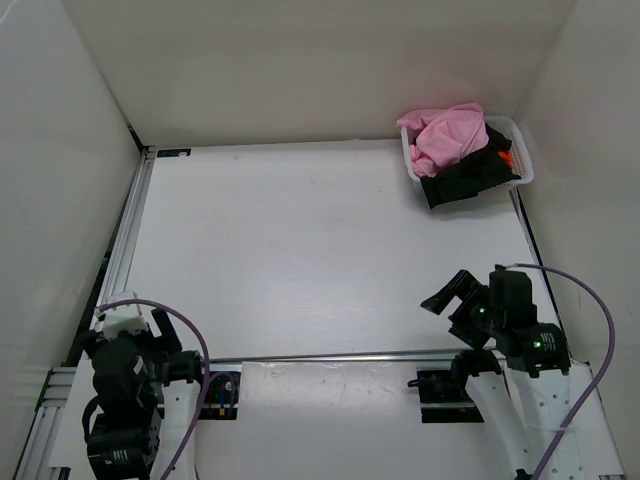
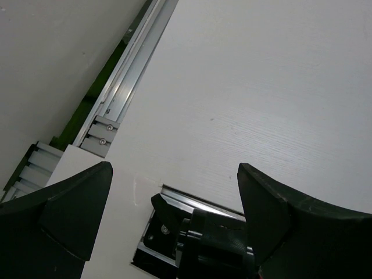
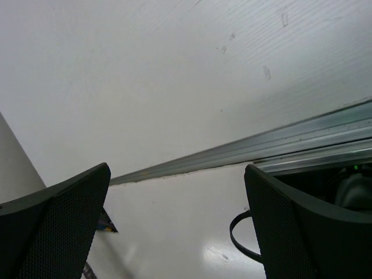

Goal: Fold and stack the t-shirts
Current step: Grab crumpled tshirt from bin with the right arm

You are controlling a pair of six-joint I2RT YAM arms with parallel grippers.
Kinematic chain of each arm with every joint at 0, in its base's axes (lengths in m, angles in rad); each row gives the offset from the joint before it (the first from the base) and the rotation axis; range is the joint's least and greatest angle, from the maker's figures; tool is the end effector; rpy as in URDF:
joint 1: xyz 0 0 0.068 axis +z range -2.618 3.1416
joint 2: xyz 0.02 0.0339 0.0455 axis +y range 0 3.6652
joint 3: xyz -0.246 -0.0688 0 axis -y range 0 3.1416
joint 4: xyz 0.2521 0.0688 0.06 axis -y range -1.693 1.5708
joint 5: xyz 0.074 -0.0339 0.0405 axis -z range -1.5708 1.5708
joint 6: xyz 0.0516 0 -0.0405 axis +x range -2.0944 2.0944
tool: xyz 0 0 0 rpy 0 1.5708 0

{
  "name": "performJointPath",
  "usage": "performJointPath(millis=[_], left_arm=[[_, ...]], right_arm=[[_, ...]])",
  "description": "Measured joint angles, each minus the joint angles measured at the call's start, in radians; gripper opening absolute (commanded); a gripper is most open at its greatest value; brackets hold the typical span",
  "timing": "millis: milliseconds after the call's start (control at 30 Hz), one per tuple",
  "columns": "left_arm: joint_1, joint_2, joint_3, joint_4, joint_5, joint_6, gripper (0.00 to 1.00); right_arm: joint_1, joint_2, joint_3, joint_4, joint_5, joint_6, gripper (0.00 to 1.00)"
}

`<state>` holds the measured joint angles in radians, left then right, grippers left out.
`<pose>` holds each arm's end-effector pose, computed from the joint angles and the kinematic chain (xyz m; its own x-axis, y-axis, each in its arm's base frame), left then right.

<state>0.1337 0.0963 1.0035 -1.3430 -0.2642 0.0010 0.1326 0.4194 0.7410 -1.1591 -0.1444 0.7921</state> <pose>-0.0064 0.0127 0.3204 -0.4187 -0.0553 -0.9064 -0.3629 0.9252 0.1111 0.0974 0.0205 0.2574 -0.6783 0.6202 -0.3940 0.3653 0.7499 0.5515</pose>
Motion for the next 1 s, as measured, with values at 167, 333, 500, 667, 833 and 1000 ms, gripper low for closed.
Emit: performJointPath(millis=[167, 333, 500, 667, 833, 1000], left_arm=[[-0.021, 0.014, -0.011, -0.004, -0.054, 0.000, 1.00], [-0.034, 0.043, -0.012, -0.012, -0.049, 0.000, 1.00], [-0.034, 0.215, 0.043, -0.014, -0.005, 0.000, 1.00], [-0.034, 0.398, 0.124, 0.053, 0.079, 0.000, 1.00], [-0.034, 0.529, 0.159, 0.182, 0.150, 0.000, 1.00], [-0.034, 0.687, 0.189, 0.247, 0.180, 0.000, 1.00]], right_arm=[[0.000, 0.123, 0.079, 0.024, 0.045, -0.037, 1.00], [0.001, 0.337, 0.334, 0.049, 0.126, -0.126, 1.00], [-0.001, 0.625, 0.704, 0.130, 0.204, -0.220, 1.00], [-0.050, 0.996, 1.083, 0.277, 0.267, -0.293, 1.00], [-0.100, 1.450, 1.454, 0.373, 0.327, -0.340, 1.00], [-0.113, 1.837, 1.647, 0.523, 0.344, -0.396, 1.00]])
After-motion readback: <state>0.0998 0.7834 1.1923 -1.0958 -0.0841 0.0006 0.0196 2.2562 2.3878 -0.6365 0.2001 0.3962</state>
